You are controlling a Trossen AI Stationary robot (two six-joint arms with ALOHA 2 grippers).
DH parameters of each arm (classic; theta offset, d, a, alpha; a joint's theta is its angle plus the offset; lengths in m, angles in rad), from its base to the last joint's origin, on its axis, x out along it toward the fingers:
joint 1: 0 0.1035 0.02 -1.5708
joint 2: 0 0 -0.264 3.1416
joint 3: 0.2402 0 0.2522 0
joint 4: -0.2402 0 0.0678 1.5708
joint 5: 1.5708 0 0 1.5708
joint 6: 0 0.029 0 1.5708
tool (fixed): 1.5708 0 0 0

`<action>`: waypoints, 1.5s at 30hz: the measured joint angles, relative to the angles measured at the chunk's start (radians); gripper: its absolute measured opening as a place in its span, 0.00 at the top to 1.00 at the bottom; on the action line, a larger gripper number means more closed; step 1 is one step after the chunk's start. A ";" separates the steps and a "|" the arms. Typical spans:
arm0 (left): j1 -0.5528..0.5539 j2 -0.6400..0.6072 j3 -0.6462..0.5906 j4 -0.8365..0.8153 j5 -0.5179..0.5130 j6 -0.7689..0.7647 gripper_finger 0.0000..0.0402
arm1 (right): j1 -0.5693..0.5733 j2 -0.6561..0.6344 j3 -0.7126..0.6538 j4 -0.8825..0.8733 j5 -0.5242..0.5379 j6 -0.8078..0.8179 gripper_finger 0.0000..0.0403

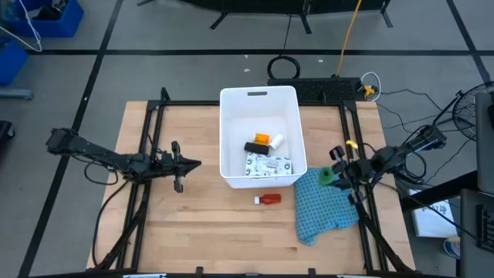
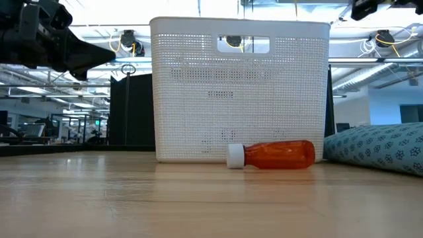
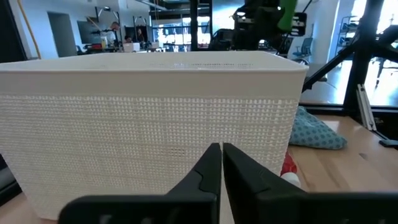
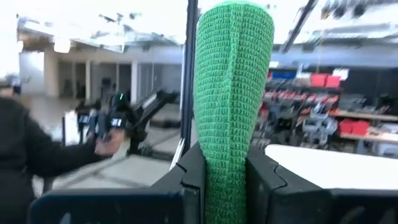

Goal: Pick & place medical supplies in basket/bin
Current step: Put the green bandage into the white bin

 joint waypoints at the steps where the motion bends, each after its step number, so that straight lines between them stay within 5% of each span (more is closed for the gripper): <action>1: 0.000 0.000 0.000 -0.003 0.000 0.000 0.94 | -0.008 -0.023 -0.009 0.005 0.000 0.002 0.87; 8: 0.000 0.000 0.000 -0.007 0.000 0.000 0.95 | -0.043 -0.081 -0.043 -0.017 0.003 0.032 0.87; 14: 0.000 0.000 0.000 -0.006 0.000 0.003 0.99 | -0.120 -0.017 0.033 0.000 0.105 0.076 0.88; 23: 0.000 0.000 0.000 0.029 -0.023 0.097 0.94 | -0.404 0.436 0.605 -0.426 0.047 0.029 0.88; 30: 0.000 0.000 0.000 0.034 -0.085 0.146 0.93 | -0.729 0.853 0.995 -0.725 -0.216 -0.013 0.88; 35: 0.000 0.000 0.000 0.033 -0.087 0.147 0.95 | -0.841 1.048 1.068 -0.713 -0.365 -0.085 0.88; 45: 0.000 0.000 0.000 0.014 -0.081 0.118 0.99 | -0.899 1.331 1.068 -0.695 -0.286 -0.229 0.88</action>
